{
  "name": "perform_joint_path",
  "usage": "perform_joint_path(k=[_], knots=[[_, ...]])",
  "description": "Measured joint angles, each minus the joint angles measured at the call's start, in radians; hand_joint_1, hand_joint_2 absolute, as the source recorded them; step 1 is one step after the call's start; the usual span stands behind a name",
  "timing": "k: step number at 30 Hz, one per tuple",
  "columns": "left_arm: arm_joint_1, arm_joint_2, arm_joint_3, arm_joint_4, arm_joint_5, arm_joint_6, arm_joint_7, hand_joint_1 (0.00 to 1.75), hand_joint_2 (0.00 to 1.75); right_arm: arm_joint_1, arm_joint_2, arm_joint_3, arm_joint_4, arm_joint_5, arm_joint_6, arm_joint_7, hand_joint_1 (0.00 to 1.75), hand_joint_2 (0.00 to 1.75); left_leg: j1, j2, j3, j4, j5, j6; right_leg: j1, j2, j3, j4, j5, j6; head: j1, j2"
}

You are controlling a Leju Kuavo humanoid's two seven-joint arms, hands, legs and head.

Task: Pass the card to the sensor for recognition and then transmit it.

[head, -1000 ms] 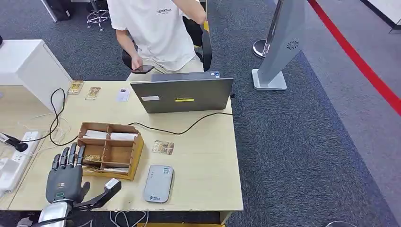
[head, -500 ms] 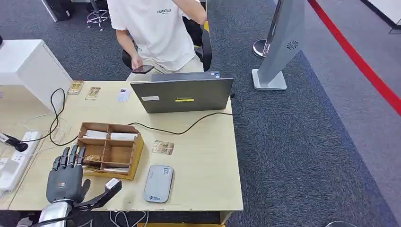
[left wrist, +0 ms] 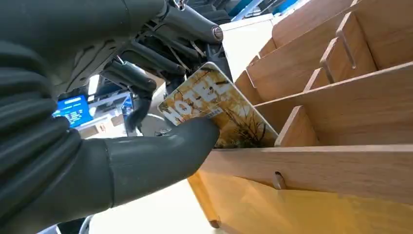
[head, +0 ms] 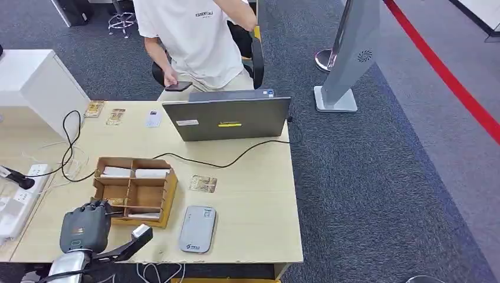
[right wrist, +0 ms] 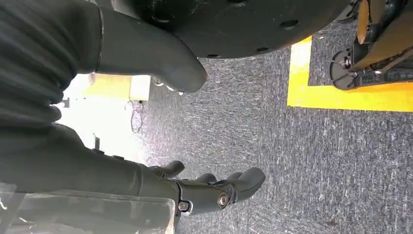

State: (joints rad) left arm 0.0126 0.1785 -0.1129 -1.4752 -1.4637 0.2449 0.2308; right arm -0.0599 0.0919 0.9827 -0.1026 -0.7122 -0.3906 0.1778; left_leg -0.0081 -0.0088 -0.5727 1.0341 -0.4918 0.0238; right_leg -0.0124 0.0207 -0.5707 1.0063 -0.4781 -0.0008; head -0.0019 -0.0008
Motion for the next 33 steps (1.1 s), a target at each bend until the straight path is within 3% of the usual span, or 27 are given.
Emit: perform_joint_path(k=[12,17,23,29,33], knots=[[-0.001,0.006,0.000,-0.001,0.007,0.006,-0.009,1.75,1.75,0.000,0.000,0.016,0.000,-0.011,0.000,-0.004,0.00,1.75,0.000,0.000,0.000,0.000,0.000,0.000,0.000,0.000,0.000,0.000,0.000,0.000,0.000,0.000],[0.030,0.023,-0.013,-0.091,0.001,-0.024,-0.050,1.75,1.75,0.001,0.000,0.017,0.003,-0.044,-0.005,-0.014,0.00,1.75,0.000,0.000,0.000,0.000,0.000,0.000,0.000,0.000,0.000,0.000,0.000,0.000,0.000,0.000],[0.046,0.157,-0.112,-0.296,0.070,-0.165,-0.097,1.75,1.75,0.001,0.002,0.017,0.005,-0.080,-0.008,-0.021,0.00,1.75,0.000,0.000,0.000,0.000,0.000,0.000,0.000,0.000,0.000,0.000,0.000,0.000,0.000,0.000],[0.037,0.335,-0.176,-0.437,0.173,-0.246,-0.173,1.75,1.75,0.002,0.003,0.017,0.006,-0.104,-0.008,-0.019,0.00,1.75,0.002,0.000,0.000,0.000,0.001,-0.001,0.002,0.000,0.000,0.000,0.000,0.000,0.000,0.000],[0.015,0.474,-0.194,-0.541,0.312,-0.319,-0.243,1.75,1.75,0.001,0.004,0.017,0.006,-0.119,-0.006,-0.013,0.00,1.75,0.004,0.001,-0.001,0.000,0.001,-0.001,0.005,0.000,-0.001,0.000,0.001,-0.001,0.000,0.000]])
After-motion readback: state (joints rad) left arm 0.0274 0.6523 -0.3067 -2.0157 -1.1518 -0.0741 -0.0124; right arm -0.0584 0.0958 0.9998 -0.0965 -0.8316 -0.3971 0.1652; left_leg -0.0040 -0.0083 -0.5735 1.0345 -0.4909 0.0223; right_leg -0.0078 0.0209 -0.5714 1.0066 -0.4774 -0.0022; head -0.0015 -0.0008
